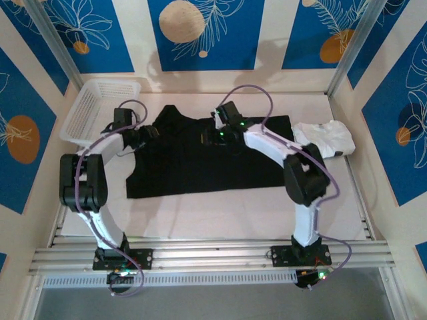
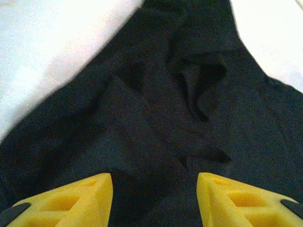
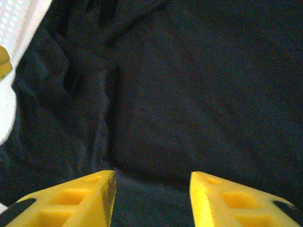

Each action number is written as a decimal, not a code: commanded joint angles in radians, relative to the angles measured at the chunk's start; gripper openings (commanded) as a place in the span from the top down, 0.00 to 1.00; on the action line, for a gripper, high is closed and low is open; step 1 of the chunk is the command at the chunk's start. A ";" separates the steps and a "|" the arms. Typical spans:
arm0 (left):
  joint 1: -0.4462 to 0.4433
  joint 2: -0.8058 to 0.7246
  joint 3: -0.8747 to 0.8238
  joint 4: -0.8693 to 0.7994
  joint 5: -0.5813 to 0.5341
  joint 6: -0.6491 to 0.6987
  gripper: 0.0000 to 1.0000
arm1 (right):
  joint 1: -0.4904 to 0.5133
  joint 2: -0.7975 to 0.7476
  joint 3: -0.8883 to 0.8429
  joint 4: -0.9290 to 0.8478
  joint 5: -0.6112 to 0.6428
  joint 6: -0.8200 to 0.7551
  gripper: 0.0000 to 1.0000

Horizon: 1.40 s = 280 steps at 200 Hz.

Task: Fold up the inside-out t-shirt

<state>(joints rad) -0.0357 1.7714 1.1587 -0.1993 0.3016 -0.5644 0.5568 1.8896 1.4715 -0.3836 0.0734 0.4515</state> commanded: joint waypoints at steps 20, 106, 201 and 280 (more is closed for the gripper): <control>-0.063 -0.220 -0.240 0.071 0.019 -0.016 0.46 | -0.103 -0.264 -0.284 -0.111 0.196 -0.065 0.34; -0.018 -0.206 -0.374 0.066 0.094 -0.058 0.38 | -0.547 -0.169 -0.439 -0.121 -0.133 0.066 0.27; -0.003 -0.334 -0.626 0.048 0.085 -0.104 0.38 | -0.691 -0.344 -0.790 -0.099 -0.353 0.123 0.35; -0.001 -0.636 -0.549 -0.180 -0.080 -0.058 0.34 | -0.579 -0.833 -0.833 -0.134 -0.063 0.176 0.32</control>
<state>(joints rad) -0.0441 1.0847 0.4438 -0.2974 0.3172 -0.6891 -0.0620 1.0962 0.5663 -0.5476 -0.1333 0.6243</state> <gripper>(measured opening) 0.651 0.668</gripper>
